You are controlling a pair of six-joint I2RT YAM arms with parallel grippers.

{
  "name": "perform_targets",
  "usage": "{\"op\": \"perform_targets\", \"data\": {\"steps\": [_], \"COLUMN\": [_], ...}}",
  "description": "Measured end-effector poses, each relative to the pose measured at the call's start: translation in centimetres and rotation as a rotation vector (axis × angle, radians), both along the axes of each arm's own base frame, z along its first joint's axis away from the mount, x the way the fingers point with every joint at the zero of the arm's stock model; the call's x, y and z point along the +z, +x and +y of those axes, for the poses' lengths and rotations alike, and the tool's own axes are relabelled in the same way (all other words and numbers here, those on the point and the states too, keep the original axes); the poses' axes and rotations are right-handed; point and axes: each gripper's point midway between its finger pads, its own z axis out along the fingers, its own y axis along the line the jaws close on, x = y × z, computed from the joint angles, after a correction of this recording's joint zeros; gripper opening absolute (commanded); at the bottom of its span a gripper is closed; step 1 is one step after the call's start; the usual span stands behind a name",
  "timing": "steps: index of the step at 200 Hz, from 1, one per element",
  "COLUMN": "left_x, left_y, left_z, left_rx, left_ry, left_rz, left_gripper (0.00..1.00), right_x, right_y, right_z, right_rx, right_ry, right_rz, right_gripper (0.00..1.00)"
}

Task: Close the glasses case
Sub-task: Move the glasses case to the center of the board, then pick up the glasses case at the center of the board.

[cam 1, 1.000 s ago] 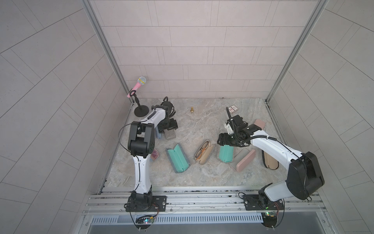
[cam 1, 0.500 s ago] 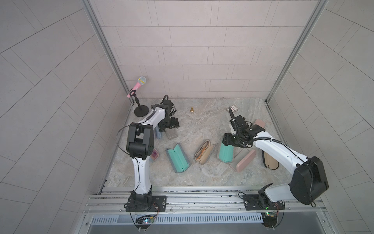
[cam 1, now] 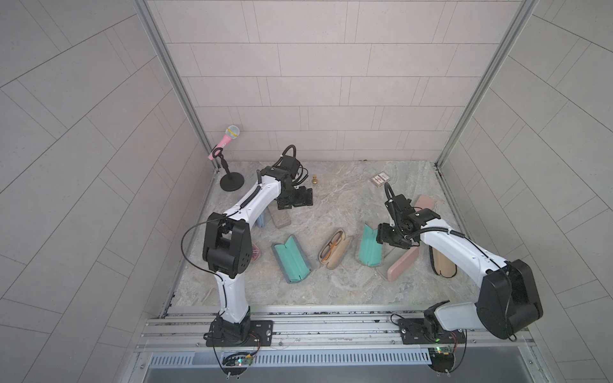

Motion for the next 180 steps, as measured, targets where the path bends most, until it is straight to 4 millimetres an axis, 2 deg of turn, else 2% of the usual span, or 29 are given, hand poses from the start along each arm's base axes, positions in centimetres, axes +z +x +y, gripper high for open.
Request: {"op": "perform_targets", "data": {"steps": [37,73,135,180], "left_x": [-0.4,-1.2,-1.3,-1.3], "left_y": [-0.4,-0.9,-1.1,-1.1], "left_z": [-0.8,-1.2,-1.5,-1.5], "left_rx": [-0.036,-0.059,-0.066,-0.067], "left_ry": [-0.012,-0.016,-0.026,-0.028], "left_rz": [0.001,0.01,0.014,0.016], "left_gripper": [0.95,0.95,0.95,0.96], "right_x": [-1.5,-2.4,-3.6,-4.2], "right_y": [-0.3,-0.3,-0.3,-0.2], "right_z": [0.3,0.9,1.5,1.8], "right_rx": [0.002,0.012,0.016,0.014], "right_ry": [0.027,0.048,0.08,0.093], "right_rz": [0.05,0.068,0.099,0.109], "right_gripper": [0.61,0.5,0.42,0.27]}}
